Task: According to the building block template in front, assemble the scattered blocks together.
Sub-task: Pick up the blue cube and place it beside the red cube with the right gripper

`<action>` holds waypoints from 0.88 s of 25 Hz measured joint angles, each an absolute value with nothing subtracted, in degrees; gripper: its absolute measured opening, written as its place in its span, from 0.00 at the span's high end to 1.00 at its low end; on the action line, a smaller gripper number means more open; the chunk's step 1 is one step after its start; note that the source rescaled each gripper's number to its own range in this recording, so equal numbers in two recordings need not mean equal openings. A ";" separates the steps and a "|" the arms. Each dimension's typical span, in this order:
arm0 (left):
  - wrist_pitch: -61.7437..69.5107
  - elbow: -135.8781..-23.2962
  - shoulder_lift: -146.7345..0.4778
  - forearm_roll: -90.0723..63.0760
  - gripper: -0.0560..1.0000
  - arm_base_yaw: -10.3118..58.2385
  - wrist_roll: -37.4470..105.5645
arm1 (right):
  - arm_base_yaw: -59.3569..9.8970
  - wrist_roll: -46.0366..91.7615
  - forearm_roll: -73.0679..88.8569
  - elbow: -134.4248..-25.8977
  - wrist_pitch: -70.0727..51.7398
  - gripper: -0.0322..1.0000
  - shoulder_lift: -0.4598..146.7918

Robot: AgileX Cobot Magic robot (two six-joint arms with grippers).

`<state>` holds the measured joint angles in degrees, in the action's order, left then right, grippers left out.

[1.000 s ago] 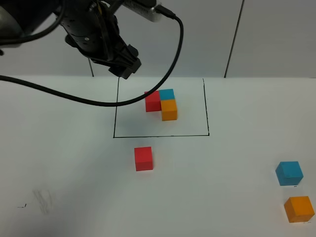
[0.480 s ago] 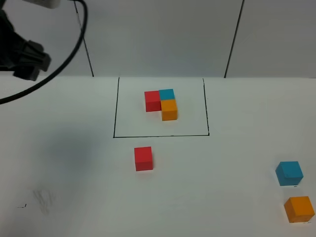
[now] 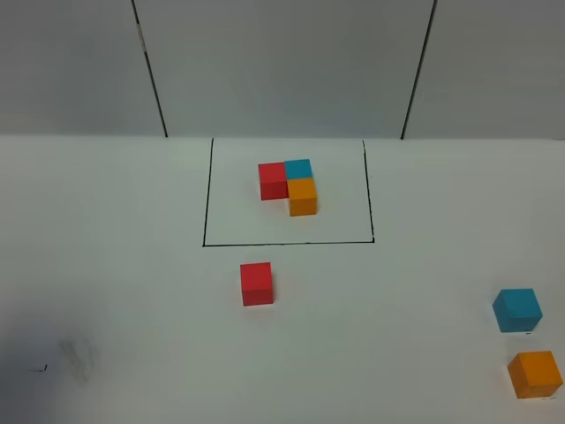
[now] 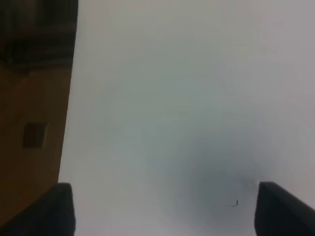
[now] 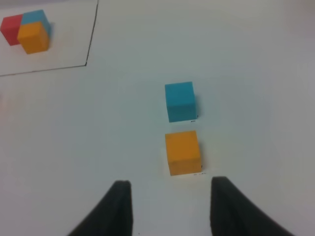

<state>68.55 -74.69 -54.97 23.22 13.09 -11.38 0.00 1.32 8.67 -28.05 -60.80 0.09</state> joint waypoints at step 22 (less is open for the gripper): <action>64.84 -49.37 -9.94 5.34 0.05 13.09 -5.62 | 0.00 1.32 8.67 -28.05 -60.80 0.97 0.09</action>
<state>64.84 -49.37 -9.94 5.34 13.09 -5.62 0.00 1.32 8.67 -28.05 -60.80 0.09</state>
